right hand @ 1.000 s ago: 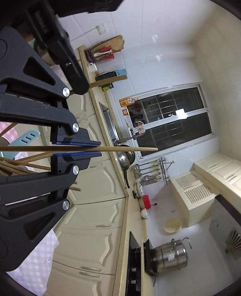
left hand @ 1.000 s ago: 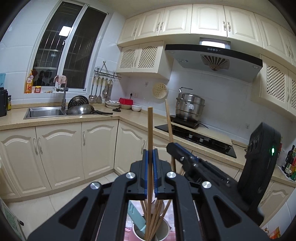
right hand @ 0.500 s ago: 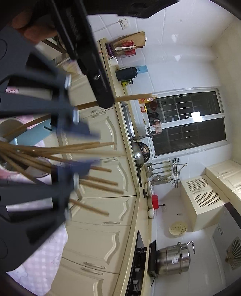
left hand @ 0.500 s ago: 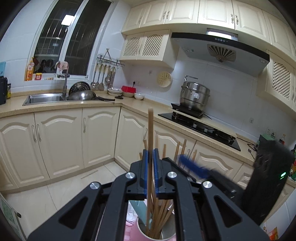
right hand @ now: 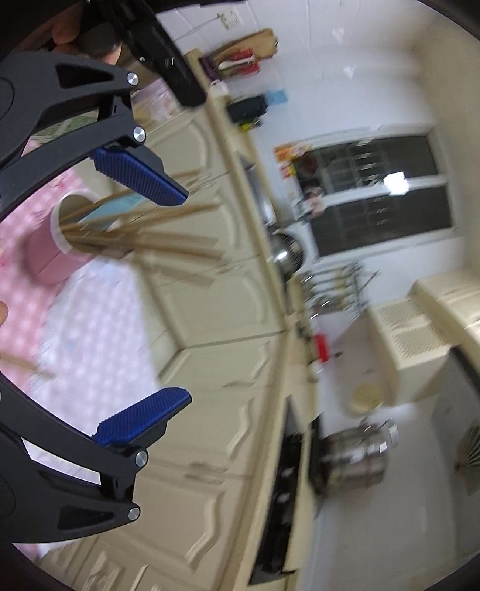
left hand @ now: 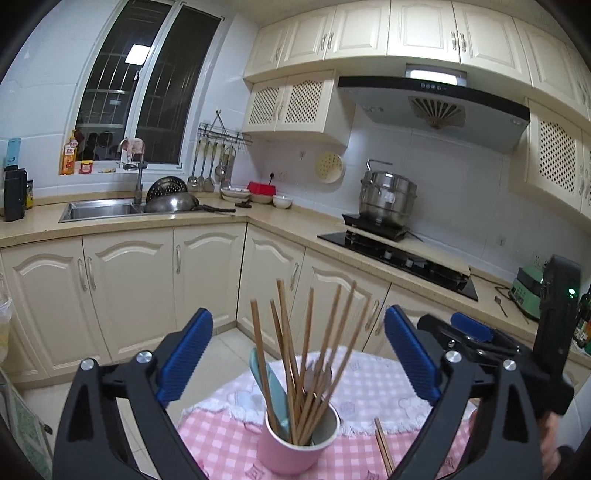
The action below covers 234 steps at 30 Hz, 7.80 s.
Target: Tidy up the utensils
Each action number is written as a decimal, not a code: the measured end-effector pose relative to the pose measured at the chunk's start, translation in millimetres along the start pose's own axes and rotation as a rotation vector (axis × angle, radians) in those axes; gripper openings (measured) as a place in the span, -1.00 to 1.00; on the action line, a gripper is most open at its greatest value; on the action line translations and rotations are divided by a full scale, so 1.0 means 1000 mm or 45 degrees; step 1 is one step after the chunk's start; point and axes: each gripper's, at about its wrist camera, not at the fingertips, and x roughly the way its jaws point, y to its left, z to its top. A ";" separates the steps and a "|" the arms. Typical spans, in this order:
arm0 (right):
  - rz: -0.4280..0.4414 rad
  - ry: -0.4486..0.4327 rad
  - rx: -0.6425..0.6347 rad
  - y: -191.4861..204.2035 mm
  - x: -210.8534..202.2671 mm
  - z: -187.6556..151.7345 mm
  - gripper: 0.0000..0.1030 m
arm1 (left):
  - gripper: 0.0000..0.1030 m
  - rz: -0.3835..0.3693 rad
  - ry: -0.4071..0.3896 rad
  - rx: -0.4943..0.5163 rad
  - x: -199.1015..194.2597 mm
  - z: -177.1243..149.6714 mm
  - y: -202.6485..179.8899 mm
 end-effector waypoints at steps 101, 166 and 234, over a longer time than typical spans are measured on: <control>0.190 0.331 0.167 -0.051 -0.045 -0.075 -0.88 | -0.90 -0.256 0.389 0.113 0.030 -0.094 -0.071; 0.158 -0.146 0.054 0.022 -0.023 0.031 0.88 | 0.91 0.287 -0.180 -0.034 -0.033 0.009 0.019; -0.033 -0.099 -0.160 0.061 -0.208 -0.070 0.88 | 0.92 0.473 -0.090 0.048 -0.237 -0.068 -0.087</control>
